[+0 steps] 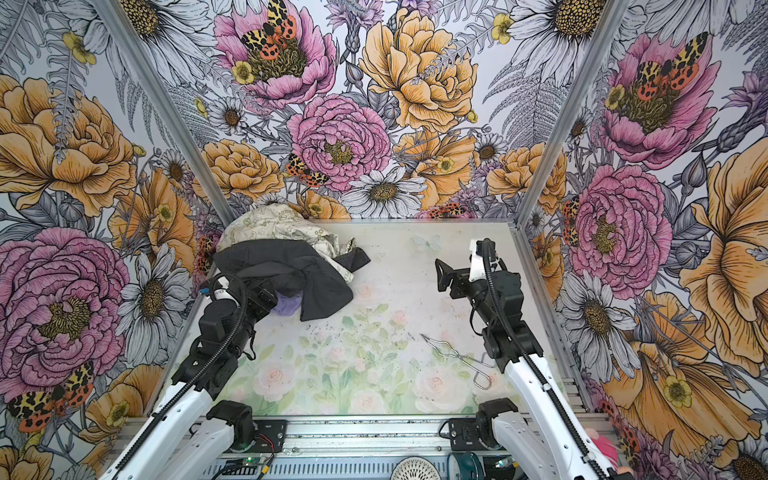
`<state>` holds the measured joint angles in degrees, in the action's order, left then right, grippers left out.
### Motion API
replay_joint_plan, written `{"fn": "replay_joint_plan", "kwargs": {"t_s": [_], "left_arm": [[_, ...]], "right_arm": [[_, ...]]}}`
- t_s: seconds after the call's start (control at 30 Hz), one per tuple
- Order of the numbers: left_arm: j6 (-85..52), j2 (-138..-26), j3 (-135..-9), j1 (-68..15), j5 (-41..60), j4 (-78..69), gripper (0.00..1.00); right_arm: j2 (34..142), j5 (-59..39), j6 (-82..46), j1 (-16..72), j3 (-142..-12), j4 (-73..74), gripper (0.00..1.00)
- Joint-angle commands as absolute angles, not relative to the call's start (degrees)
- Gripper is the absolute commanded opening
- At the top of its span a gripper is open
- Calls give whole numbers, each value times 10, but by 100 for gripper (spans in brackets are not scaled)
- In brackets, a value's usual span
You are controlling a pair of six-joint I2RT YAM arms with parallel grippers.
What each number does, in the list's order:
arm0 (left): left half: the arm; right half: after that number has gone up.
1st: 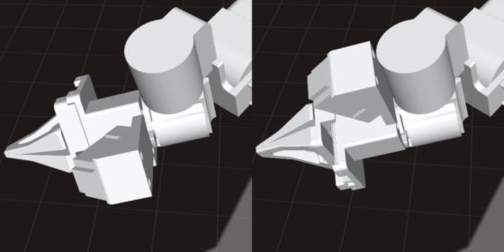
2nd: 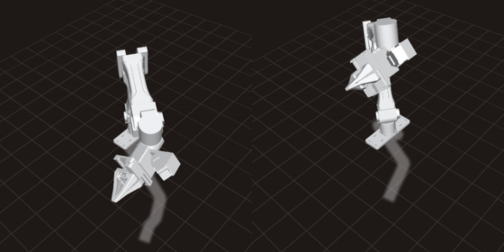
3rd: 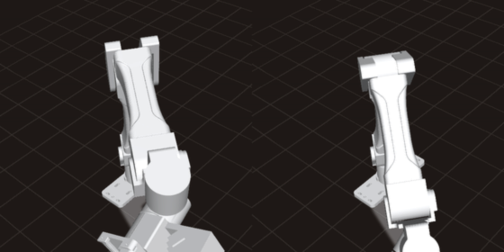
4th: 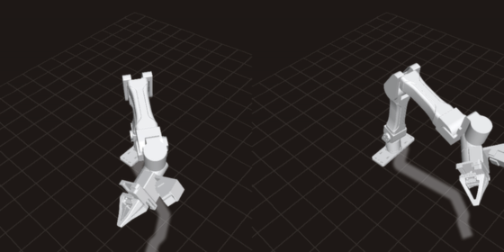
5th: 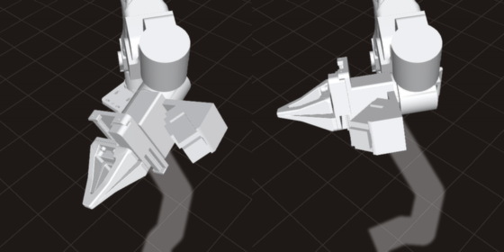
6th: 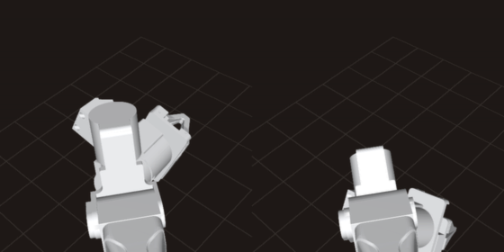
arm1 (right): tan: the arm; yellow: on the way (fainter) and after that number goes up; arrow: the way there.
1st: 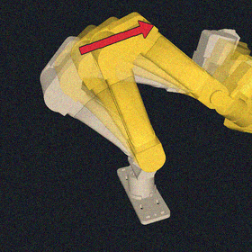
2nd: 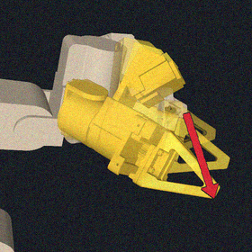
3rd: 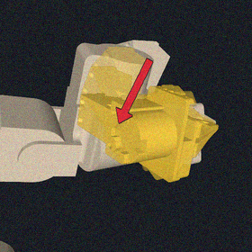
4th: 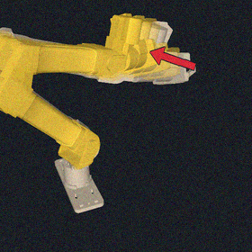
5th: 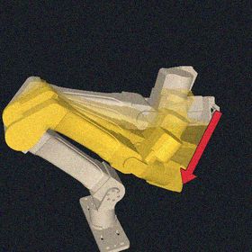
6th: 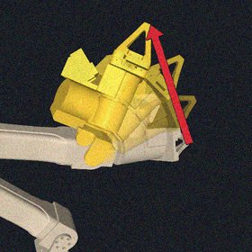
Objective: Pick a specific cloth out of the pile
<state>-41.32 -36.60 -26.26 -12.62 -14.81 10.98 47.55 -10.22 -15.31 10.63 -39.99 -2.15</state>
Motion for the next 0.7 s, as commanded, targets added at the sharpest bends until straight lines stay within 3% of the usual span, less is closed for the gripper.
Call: {"fn": "replay_joint_plan", "kwargs": {"t_s": [0.0,0.23,0.43,0.67], "left_arm": [[-515,-349,-228,-124,-100,123,90],[-582,-367,-206,-124,-50,116,86],[-657,-390,-171,-159,-97,113,85],[-654,-458,-163,-156,-96,38,86]], "right_arm": [[479,-125,-171,116,-412,-26,99],[478,-131,-183,127,-396,-27,100],[460,-129,-182,127,-382,-26,100],[459,-134,-182,128,-371,-26,100]]}}
